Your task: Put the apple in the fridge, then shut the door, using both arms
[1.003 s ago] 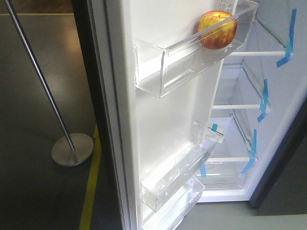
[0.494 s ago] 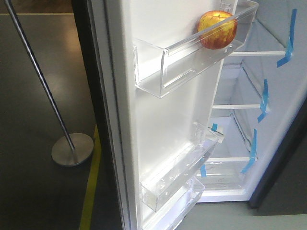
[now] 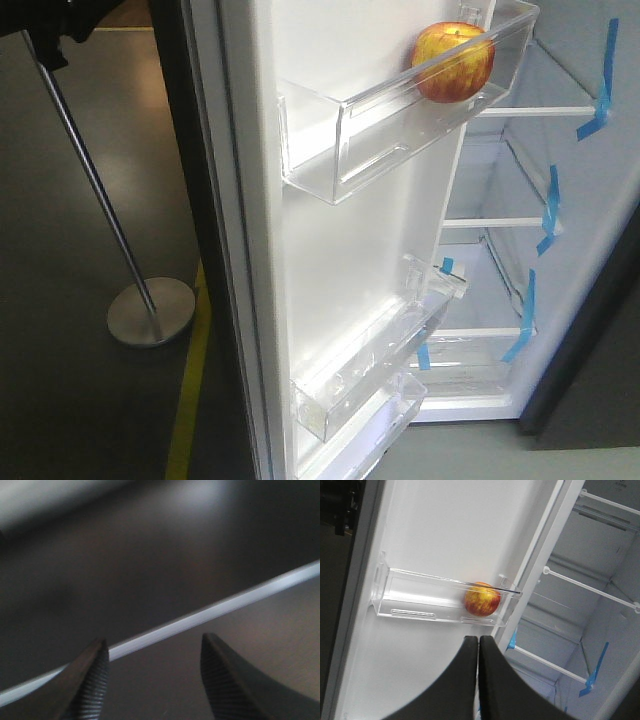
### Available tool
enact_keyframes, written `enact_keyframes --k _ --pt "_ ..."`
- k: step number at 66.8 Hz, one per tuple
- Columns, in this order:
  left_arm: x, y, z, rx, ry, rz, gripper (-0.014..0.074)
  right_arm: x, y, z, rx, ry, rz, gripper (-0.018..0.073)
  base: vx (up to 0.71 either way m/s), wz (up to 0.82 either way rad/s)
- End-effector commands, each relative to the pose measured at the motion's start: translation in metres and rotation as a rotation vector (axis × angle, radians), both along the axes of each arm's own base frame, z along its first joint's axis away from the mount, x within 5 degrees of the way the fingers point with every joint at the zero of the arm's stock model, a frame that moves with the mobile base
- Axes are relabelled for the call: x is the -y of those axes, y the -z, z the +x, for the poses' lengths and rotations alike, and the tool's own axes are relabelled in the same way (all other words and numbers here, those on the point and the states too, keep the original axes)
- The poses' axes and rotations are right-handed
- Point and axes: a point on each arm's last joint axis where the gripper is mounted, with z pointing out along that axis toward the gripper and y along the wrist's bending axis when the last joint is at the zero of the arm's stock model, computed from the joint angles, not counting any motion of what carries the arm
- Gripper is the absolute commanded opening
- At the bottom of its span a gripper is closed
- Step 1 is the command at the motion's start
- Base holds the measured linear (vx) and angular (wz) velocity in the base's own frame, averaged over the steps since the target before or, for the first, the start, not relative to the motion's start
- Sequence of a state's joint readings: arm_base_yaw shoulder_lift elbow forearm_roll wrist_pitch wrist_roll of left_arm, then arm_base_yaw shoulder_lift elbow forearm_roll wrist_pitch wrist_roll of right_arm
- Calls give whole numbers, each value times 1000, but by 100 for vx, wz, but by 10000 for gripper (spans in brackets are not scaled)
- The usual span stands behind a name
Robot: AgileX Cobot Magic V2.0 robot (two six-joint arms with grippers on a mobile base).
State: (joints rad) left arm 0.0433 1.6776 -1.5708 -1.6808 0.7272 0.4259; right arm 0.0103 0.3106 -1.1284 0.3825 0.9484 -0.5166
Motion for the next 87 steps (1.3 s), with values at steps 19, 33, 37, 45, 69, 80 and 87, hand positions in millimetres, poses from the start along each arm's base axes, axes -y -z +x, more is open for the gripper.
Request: enact_keyframes --k 19,33,37,45,69,80,87 --pt "61 -44 -13 143 212 -92 391 1 -11 4 66 12 22 -3 0 0" --pt "96 -42 -30 153 380 -55 391 1 -11 4 69 13 23 -3 0 0" --pt "111 -40 -36 155 434 -36 391 1 -12 4 75 14 25 -3 0 0" --pt "141 -39 -52 169 532 -11 391 1 -13 4 87 18 29 -3 0 0" --pt "230 -39 -113 313 727 54 391 3 -17 4 133 29 44 -3 0 0" --pt "232 -39 -115 352 731 75 391 3 -17 4 133 29 44 -3 0 0" --pt "227 -39 -111 357 722 80 391 3 -19 7 140 38 52 -2 0 0"
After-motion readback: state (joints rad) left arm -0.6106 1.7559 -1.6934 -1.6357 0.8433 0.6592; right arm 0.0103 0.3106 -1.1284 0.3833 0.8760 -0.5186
